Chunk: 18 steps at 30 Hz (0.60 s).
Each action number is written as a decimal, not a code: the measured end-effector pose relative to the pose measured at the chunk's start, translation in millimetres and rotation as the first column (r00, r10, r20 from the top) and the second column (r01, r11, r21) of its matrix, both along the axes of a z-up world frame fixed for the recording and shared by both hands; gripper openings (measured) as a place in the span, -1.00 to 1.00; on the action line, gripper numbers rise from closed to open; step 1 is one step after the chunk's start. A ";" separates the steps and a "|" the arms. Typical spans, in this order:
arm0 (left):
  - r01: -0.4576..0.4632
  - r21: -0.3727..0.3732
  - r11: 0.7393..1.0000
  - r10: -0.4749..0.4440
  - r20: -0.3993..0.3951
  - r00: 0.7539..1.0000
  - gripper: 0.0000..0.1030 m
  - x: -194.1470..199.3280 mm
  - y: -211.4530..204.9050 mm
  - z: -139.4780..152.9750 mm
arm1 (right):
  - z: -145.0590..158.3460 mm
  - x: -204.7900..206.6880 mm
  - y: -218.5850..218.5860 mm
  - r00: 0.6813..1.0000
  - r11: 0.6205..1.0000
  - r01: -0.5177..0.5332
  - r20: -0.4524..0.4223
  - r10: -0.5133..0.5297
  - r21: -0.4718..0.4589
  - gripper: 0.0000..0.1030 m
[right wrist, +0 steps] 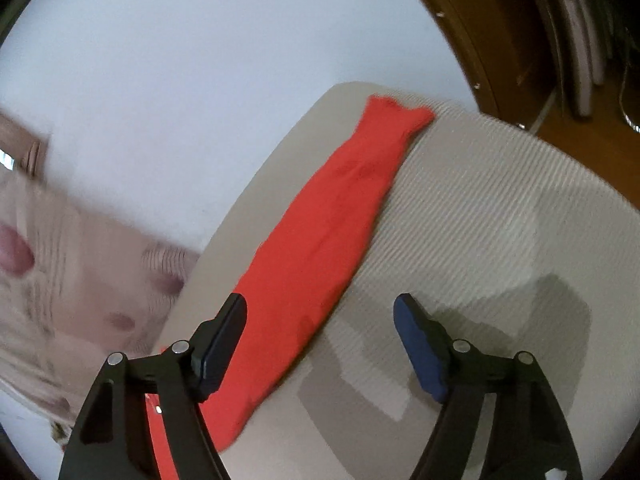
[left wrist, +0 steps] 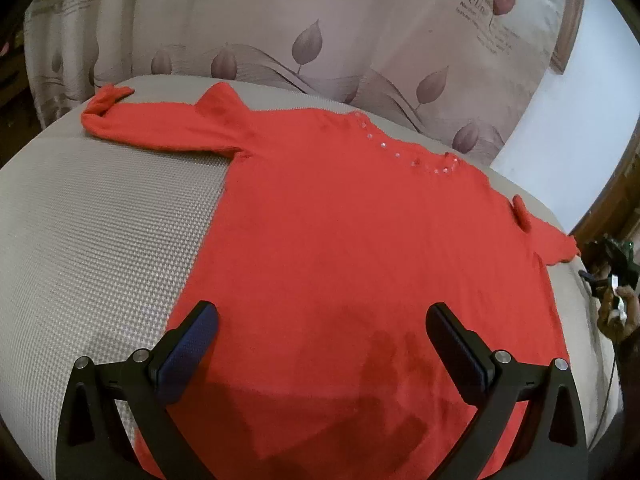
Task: Fold small clothes
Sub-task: 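Grasp the red sweater sleeve cuff with the right gripper and lift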
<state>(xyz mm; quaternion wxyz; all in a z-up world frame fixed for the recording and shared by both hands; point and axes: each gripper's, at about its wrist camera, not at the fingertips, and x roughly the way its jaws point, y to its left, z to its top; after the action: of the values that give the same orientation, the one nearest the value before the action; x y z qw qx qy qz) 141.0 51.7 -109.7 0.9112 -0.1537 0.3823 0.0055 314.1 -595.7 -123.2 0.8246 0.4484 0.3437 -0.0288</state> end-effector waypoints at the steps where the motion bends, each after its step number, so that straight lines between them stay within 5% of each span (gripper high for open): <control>1: 0.000 0.001 1.000 0.000 -0.004 1.000 1.00 0.7 -0.1 -0.3 | -0.7 5.6 -4.7 1.000 1.000 -0.008 0.002 0.007 0.005 0.41; 11: 0.001 0.021 1.000 0.000 -0.026 1.000 1.00 3.9 -1.5 -2.6 | -1.1 46.9 -30.8 1.000 1.000 -0.029 0.009 0.029 0.005 0.37; 13: 0.002 0.021 1.000 -0.001 -0.028 1.000 1.00 3.9 -1.0 -3.1 | -0.1 51.7 -33.3 1.000 1.000 -0.019 -0.013 0.019 -0.005 0.17; 15: 0.002 0.021 1.000 -0.001 -0.029 1.000 1.00 3.8 -0.8 -3.4 | -0.3 56.3 -35.5 0.997 0.998 -0.005 -0.080 0.000 -0.063 -0.62; 16: 0.002 0.022 1.000 -0.002 -0.030 1.000 1.00 3.5 -0.6 -3.6 | -3.7 56.9 -36.8 0.994 0.997 -0.006 -0.111 -0.002 -0.072 -0.85; 18: 0.003 0.023 1.000 -0.002 -0.031 1.000 1.00 3.3 -0.5 -3.9 | -7.3 54.7 -42.8 0.994 0.999 -0.006 -0.109 0.001 -0.053 -0.91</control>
<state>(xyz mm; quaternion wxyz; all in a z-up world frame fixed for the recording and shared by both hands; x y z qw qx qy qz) 144.3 51.2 -113.7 0.9069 -0.1428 0.3963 0.0112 368.8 -638.5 -130.5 0.8164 0.4233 0.3879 -0.0609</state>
